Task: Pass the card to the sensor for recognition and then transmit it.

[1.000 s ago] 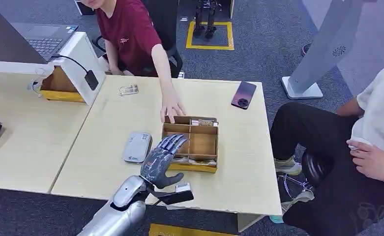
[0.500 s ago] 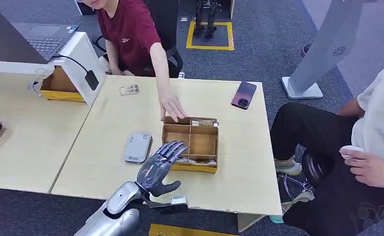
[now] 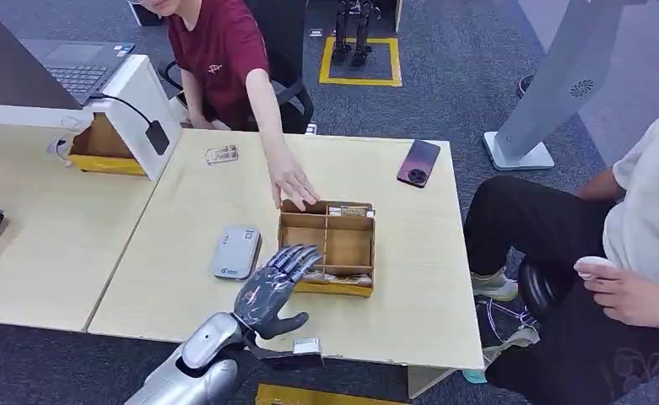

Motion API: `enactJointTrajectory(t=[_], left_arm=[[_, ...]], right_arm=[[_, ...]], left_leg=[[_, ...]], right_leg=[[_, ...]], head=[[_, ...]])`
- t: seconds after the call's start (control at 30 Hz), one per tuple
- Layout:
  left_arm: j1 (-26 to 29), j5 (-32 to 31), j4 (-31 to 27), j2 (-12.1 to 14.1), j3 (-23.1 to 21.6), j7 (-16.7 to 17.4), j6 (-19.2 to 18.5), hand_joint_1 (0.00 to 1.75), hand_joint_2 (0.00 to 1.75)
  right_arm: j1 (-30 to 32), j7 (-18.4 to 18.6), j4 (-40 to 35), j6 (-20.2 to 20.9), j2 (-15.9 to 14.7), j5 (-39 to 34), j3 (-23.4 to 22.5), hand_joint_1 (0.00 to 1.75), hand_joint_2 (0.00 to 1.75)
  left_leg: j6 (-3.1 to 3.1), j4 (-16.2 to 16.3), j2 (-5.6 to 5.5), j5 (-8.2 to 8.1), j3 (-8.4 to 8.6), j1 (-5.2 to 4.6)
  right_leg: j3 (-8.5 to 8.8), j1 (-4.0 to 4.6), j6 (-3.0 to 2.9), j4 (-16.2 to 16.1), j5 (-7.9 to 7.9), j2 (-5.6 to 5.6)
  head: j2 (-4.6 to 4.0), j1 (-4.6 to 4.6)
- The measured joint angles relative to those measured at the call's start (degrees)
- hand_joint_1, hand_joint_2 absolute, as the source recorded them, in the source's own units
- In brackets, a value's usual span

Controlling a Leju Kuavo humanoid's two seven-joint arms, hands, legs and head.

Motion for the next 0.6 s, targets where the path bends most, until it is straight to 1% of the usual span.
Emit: enactJointTrajectory(t=[0.13,0.2,0.23,0.43,0.6], left_arm=[[-0.28,-6.27,0.13,0.11,0.00,5.38,3.56,0.00,1.75],[-1.09,-7.41,0.79,0.13,0.07,7.56,3.85,0.00,1.75],[-1.60,-7.54,1.42,0.13,0.22,8.00,3.71,0.00,1.75],[-2.77,-7.93,4.11,-0.02,0.94,7.89,3.69,0.00,1.75],[-4.16,-9.90,6.12,-0.66,2.06,10.40,5.40,0.00,1.75]], right_arm=[[-0.02,0.22,0.00,0.02,0.00,0.22,-0.20,0.00,1.75],[-0.04,0.28,0.00,0.02,0.00,0.24,-0.33,0.00,1.75],[-0.04,0.35,0.00,0.00,0.00,0.28,-0.35,0.00,1.75],[-0.04,0.48,0.00,0.00,0.00,0.39,-0.50,0.00,1.75],[-0.07,0.65,0.00,0.00,0.00,0.59,-0.63,0.00,1.75]], left_leg=[[0.00,0.00,-0.01,0.00,0.00,0.00],[0.00,0.00,-0.01,0.00,0.00,0.00],[0.00,0.00,0.00,0.00,0.00,0.00],[0.00,0.00,0.00,0.00,0.01,0.00],[0.00,0.00,-0.02,0.00,0.00,0.00]], right_leg=[[0.00,0.00,0.00,0.00,0.00,0.00],[0.00,0.00,0.00,0.00,0.00,0.00],[0.00,0.00,0.00,0.00,0.00,-0.01],[0.00,0.00,0.00,0.00,0.00,0.00],[0.00,0.00,0.00,0.00,0.00,-0.01]], head=[[0.00,0.00],[0.00,0.00],[0.00,0.00],[0.00,0.00],[0.00,0.00]])
